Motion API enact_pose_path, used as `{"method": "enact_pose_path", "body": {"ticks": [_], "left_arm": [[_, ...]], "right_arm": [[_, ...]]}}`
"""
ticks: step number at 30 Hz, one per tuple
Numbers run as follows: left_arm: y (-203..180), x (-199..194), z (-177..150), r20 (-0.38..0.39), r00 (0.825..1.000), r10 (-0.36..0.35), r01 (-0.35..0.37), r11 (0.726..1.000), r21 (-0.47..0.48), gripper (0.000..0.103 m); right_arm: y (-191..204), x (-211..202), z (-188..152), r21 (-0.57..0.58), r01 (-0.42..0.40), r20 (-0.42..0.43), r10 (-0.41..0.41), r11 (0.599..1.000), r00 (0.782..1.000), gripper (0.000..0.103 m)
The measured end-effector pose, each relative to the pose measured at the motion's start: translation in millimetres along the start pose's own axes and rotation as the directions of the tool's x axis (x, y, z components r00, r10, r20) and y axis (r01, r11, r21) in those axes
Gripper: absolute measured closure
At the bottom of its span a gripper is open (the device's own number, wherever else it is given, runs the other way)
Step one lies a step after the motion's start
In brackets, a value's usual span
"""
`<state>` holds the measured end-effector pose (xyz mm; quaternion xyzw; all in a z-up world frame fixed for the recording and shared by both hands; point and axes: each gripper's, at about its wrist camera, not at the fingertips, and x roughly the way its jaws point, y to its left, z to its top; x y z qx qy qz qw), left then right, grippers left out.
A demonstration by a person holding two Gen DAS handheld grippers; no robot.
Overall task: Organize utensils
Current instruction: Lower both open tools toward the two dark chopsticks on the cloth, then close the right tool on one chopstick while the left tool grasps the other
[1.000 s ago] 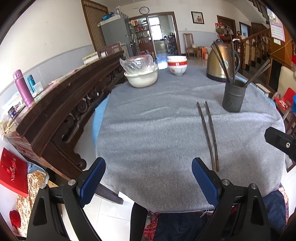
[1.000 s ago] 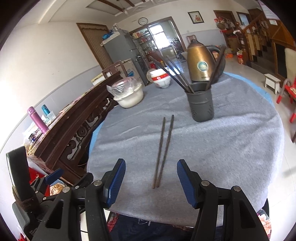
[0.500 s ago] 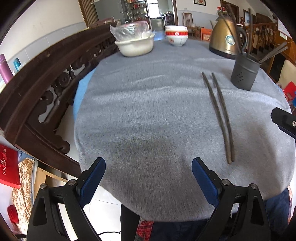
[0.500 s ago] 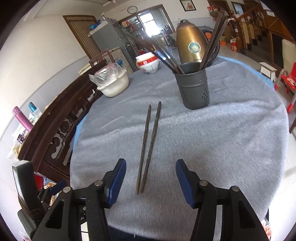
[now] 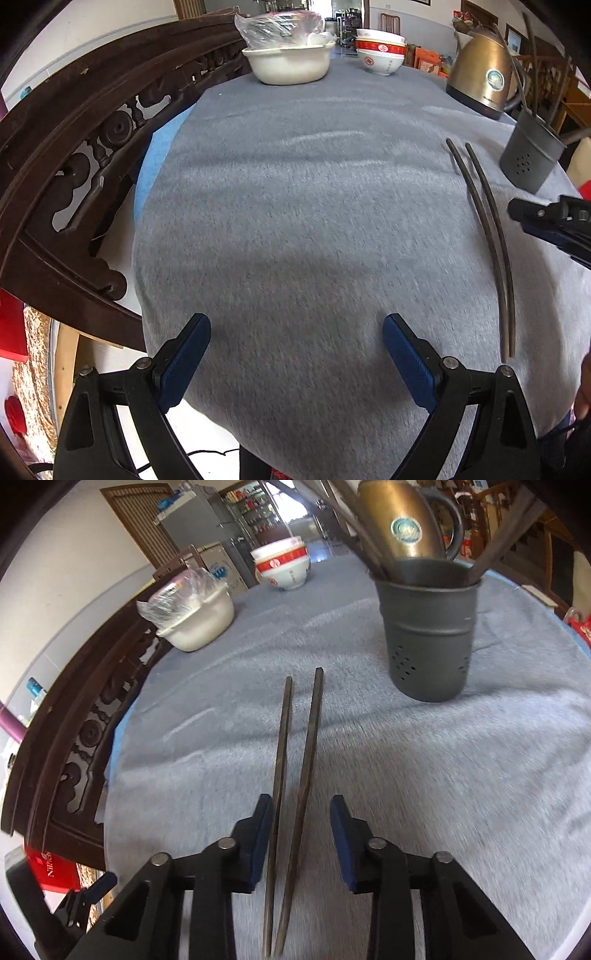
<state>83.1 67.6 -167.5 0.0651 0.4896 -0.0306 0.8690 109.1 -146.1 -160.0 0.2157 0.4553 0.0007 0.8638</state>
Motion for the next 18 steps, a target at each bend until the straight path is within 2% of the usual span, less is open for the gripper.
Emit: {"method": "enact_pose_path", "body": {"ticks": [4, 6, 8, 14, 18], "left_arm": [[3.7, 2.0, 7.6, 0.013, 1.0, -0.002, 0.003, 1.0, -0.012, 0.009], [4.3, 3.4, 11.7, 0.015, 1.0, -0.005, 0.005, 1.0, -0.018, 0.009], [3.8, 4.8, 14.9, 0.017, 1.0, -0.006, 0.006, 1.0, -0.018, 0.009], [-6.6, 4.6, 22.9, 0.019, 1.0, -0.007, 0.007, 1.0, -0.004, 0.009], [-18.4, 3.5, 27.9, 0.002, 0.999, -0.041, 0.041, 0.999, 0.001, 0.009]], "right_arm": [[-4.3, 17.9, 8.1, 0.026, -0.023, -0.038, 0.024, 0.999, 0.999, 0.08], [-3.0, 24.6, 10.0, 0.013, -0.008, -0.048, 0.009, 1.0, 0.999, 0.082], [-4.4, 29.8, 10.8, 0.013, -0.005, -0.063, 0.006, 1.0, 0.998, 0.092], [-11.1, 24.0, 9.5, -0.024, 0.005, -0.054, -0.006, 1.0, 0.999, 0.093], [-19.6, 16.3, 7.2, -0.058, 0.021, -0.055, -0.024, 0.998, 0.998, 0.093]]}}
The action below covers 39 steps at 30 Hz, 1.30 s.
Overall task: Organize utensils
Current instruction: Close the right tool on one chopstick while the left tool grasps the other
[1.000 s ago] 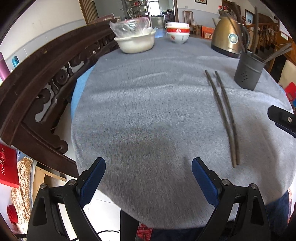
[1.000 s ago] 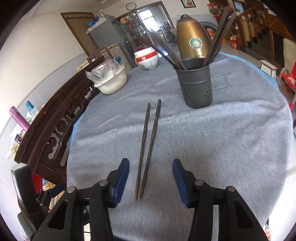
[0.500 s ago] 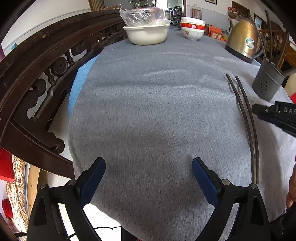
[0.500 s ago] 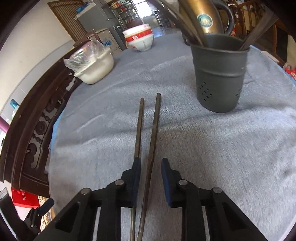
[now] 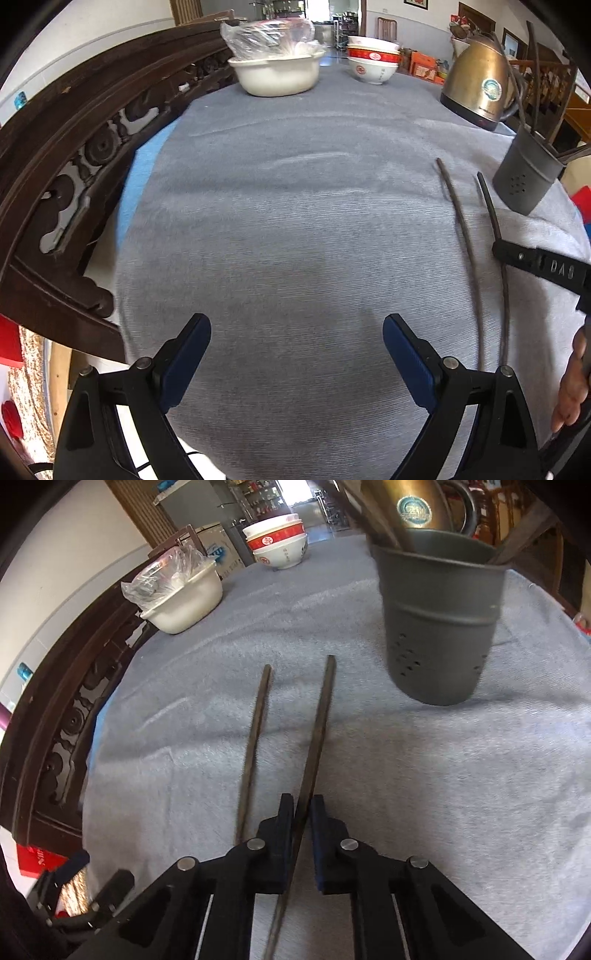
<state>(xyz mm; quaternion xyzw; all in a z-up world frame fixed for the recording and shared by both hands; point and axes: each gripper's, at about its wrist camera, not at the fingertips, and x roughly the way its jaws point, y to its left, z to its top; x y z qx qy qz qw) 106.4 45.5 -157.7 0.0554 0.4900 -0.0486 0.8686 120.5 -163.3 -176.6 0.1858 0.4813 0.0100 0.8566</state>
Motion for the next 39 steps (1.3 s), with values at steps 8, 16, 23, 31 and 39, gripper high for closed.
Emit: {"method": "enact_pose_path", "body": {"ticks": [8, 16, 23, 31, 39], "left_arm": [[-35.2, 3.7, 20.0, -0.044, 0.992, -0.115, 0.115, 0.993, 0.005, 0.012], [-72.8, 15.8, 42.3, -0.117, 0.974, -0.194, 0.2, 0.979, 0.042, 0.032], [-88.3, 35.3, 51.0, -0.184, 0.939, -0.291, 0.299, 0.954, 0.018, 0.048], [-88.6, 41.1, 53.8, -0.188, 0.92, -0.343, 0.353, 0.936, 0.017, 0.093], [-65.4, 30.2, 30.7, -0.218, 0.892, -0.397, 0.414, 0.91, 0.038, 0.095]], "right_arm": [[-24.2, -14.5, -14.0, -0.001, -0.036, -0.035, 0.036, 0.999, 0.999, 0.093], [-47.2, -26.1, -18.8, 0.025, -0.022, -0.036, 0.023, 0.999, 0.999, 0.093], [-72.3, -33.8, -20.2, 0.115, -0.073, -0.051, 0.079, 0.991, 0.996, 0.091], [-75.0, -31.6, -4.4, 0.137, -0.104, -0.06, 0.113, 0.985, 0.992, 0.071], [-55.2, -23.1, 18.8, 0.053, -0.042, 0.008, 0.042, 0.998, 0.999, 0.062]]}}
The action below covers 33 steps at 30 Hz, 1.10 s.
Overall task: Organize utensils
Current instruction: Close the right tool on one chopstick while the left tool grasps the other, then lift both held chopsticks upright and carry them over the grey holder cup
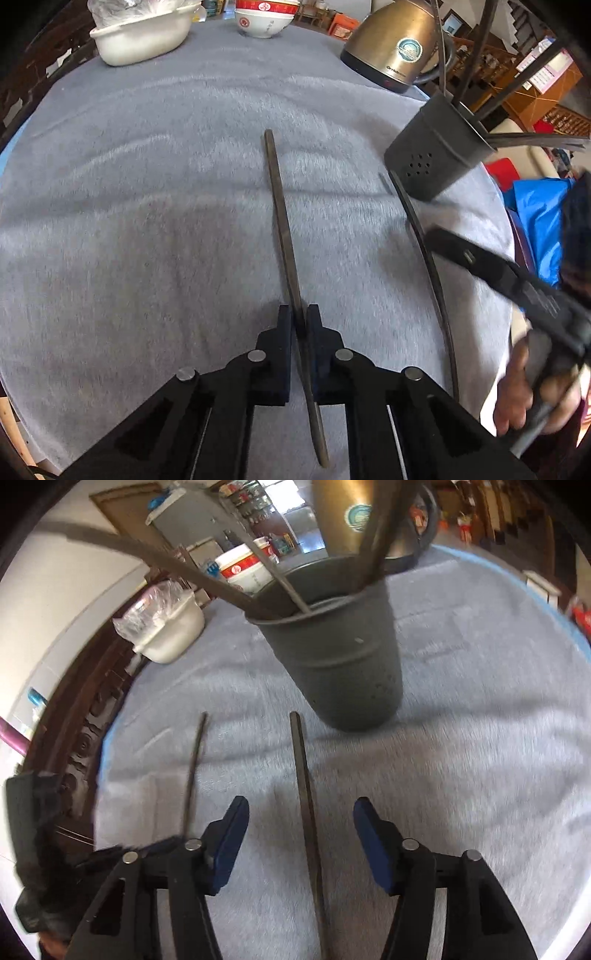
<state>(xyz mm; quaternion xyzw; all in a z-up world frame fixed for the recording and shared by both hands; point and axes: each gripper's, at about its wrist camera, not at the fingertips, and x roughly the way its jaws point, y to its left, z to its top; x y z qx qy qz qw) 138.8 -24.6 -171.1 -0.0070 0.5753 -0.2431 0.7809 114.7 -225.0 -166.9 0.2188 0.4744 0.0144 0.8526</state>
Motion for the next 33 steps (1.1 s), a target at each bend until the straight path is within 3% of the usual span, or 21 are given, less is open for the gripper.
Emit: {"method": "enact_pose_path", "body": {"ticks": [5, 7, 9, 10, 11, 15, 17, 19, 20, 21, 26, 33], "left_arm": [[22.2, -11.4, -2.4, -0.015, 0.999, -0.045, 0.044, 0.998, -0.045, 0.095], [28.1, -16.0, 5.8, 0.0, 0.999, -0.035, 0.035, 0.997, -0.062, 0.09], [31.8, -15.9, 14.1, -0.001, 0.999, -0.044, 0.044, 0.996, -0.084, 0.071], [34.1, -14.5, 19.5, 0.001, 0.999, -0.046, 0.046, 0.994, -0.098, 0.067], [35.7, -12.8, 23.6, 0.002, 0.999, -0.038, 0.038, 0.993, -0.107, 0.065], [36.8, -5.1, 43.1, 0.002, 1.0, -0.026, 0.026, 0.993, -0.119, 0.065], [37.6, 0.3, 50.3, 0.007, 1.0, -0.011, 0.012, 0.993, -0.117, 0.066], [34.4, 5.8, 57.6, 0.007, 1.0, 0.005, -0.004, 0.993, -0.119, 0.079], [33.9, 10.2, 59.8, -0.005, 1.0, 0.009, -0.01, 0.992, -0.126, 0.094], [33.3, 11.5, 58.9, 0.0, 1.0, 0.014, -0.014, 0.991, -0.133, 0.096], [37.2, 2.2, 55.8, 0.035, 0.999, 0.042, -0.036, 0.989, -0.144, 0.097], [33.4, -58.2, 37.0, 0.161, 0.987, 0.026, -0.004, 0.991, -0.135, 0.098]], "right_arm": [[8.8, 22.4, 14.7, -0.02, 0.052, -0.044, -0.053, 0.998, 0.998, 0.065], [15.1, 26.3, 17.9, -0.054, 0.088, -0.033, -0.09, 0.995, 0.995, 0.07], [20.4, 30.0, 20.4, -0.083, 0.124, -0.03, -0.127, 0.989, 0.991, 0.08], [21.2, 30.7, 20.7, -0.088, 0.13, -0.027, -0.133, 0.988, 0.991, 0.089], [21.0, 31.3, 20.9, -0.091, 0.131, -0.027, -0.134, 0.987, 0.991, 0.095], [21.3, 28.1, 18.5, -0.087, 0.124, -0.024, -0.127, 0.988, 0.992, 0.096], [19.7, 22.1, 16.4, -0.072, 0.107, -0.017, -0.108, 0.992, 0.994, 0.096], [17.5, 15.7, 13.7, -0.058, 0.076, -0.014, -0.077, 0.995, 0.997, 0.096], [17.9, 10.4, 12.6, -0.052, 0.059, -0.008, -0.06, 0.997, 0.998, 0.096], [18.6, 7.4, 11.9, -0.051, 0.051, -0.004, -0.052, 0.997, 0.999, 0.096], [18.6, -22.4, 5.9, -0.055, -0.011, 0.049, 0.013, 0.998, 0.999, 0.096], [16.1, -65.1, 3.7, -0.042, -0.095, 0.145, 0.1, 0.995, 0.984, 0.096]]}}
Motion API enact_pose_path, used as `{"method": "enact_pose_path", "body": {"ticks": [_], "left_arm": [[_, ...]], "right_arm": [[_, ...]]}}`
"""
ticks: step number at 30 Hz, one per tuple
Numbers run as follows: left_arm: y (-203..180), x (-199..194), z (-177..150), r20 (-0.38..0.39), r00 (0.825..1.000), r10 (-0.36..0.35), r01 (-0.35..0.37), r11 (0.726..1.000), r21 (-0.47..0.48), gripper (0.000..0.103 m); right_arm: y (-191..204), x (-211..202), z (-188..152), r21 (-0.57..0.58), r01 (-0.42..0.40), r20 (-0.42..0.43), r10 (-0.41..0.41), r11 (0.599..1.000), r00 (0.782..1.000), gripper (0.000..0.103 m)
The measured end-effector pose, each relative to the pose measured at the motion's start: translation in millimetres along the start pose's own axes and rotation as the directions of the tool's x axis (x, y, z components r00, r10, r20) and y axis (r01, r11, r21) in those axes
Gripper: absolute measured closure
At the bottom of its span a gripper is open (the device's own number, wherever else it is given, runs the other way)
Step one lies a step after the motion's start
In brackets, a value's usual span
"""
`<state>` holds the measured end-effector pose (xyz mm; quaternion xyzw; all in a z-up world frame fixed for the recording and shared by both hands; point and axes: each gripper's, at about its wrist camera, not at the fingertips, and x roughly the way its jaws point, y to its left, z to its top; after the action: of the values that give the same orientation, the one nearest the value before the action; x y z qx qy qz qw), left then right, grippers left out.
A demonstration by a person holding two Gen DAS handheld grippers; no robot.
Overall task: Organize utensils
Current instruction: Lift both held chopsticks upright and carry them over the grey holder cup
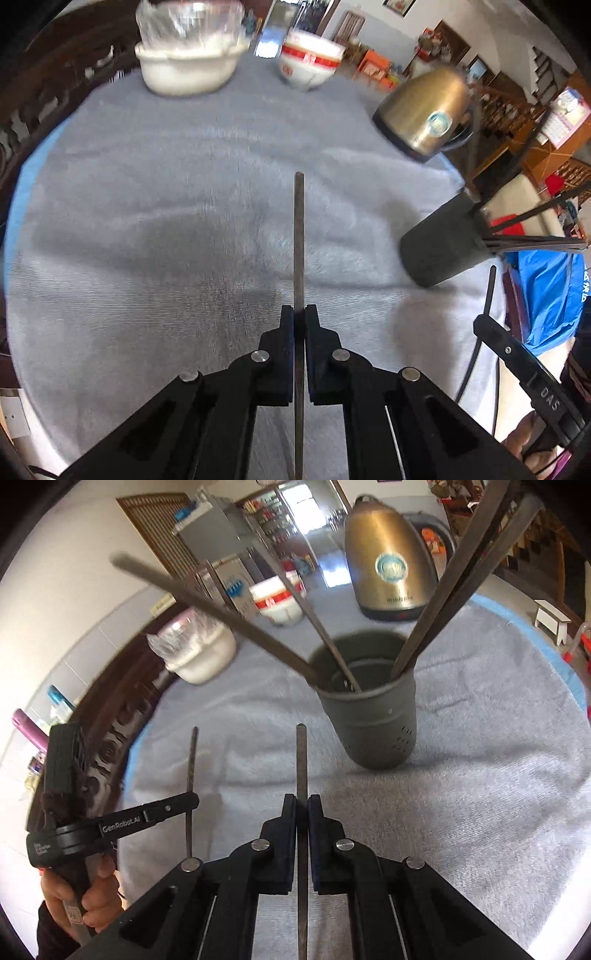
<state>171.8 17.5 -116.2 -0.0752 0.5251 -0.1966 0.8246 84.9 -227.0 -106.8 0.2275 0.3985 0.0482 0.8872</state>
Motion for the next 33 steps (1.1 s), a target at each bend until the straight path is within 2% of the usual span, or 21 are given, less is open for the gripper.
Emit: {"method": "enact_pose_path", "body": {"ticks": [7, 12, 33], "left_arm": [[-27.0, -49.1, -8.6, 0.108, 0.994, -0.004, -0.003, 0.998, 0.057, 0.098], [-52.1, -73.6, -12.2, 0.175, 0.984, 0.019, -0.038, 0.994, 0.106, 0.098], [-139.5, -106.3, -8.1, 0.303, 0.951, 0.058, -0.135, 0.961, 0.242, 0.097]], "right_arm": [[5.9, -37.3, 5.8, 0.008, -0.048, 0.121, 0.047, 0.999, 0.992, 0.096], [0.7, -60.0, 8.2, 0.035, -0.067, 0.199, 0.059, 0.997, 0.978, 0.096], [-15.9, -127.1, 19.0, 0.065, -0.108, 0.388, 0.074, 0.992, 0.919, 0.096]]}}
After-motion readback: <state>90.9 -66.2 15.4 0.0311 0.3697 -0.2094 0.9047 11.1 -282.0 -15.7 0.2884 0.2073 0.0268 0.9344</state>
